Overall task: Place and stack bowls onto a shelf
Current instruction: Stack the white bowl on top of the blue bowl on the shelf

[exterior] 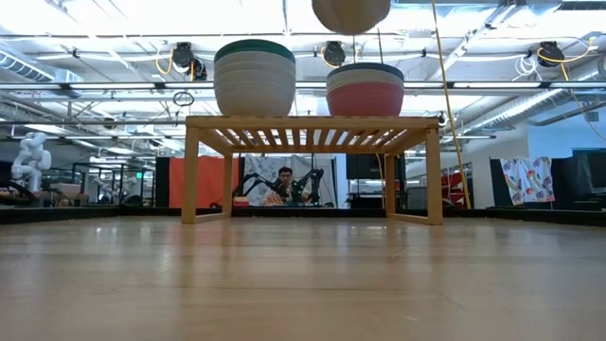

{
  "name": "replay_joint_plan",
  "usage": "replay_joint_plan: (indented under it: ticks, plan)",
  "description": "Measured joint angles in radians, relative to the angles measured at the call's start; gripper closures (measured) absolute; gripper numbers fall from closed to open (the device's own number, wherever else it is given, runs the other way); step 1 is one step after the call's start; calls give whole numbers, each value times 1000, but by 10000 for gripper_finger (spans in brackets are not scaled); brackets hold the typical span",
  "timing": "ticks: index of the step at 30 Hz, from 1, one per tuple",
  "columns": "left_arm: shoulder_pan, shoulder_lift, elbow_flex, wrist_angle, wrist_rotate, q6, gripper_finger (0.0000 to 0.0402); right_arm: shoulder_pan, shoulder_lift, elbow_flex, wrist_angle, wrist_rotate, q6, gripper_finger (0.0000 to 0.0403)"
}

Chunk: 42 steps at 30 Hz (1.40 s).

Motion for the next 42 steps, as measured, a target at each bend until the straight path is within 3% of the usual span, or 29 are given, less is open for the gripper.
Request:
replay_joint_plan:
  ticks: [13,19,27,34,42]
  plan:
    - [66,-60,0,-66,-46,-37,346,-251,16,0,-67,-58,-8,402]
    - [100,-58,0,-120,-46,-44,346,-328,43,1,-122,-161,21,403]
    - [128,-58,0,-126,-46,-45,346,-374,109,1,-239,-212,11,403]
    - [134,-58,0,-126,-46,-29,346,-373,152,1,-233,-214,-73,403]
    - [134,-58,0,-126,-45,-44,346,-373,161,2,-188,-213,-50,387]
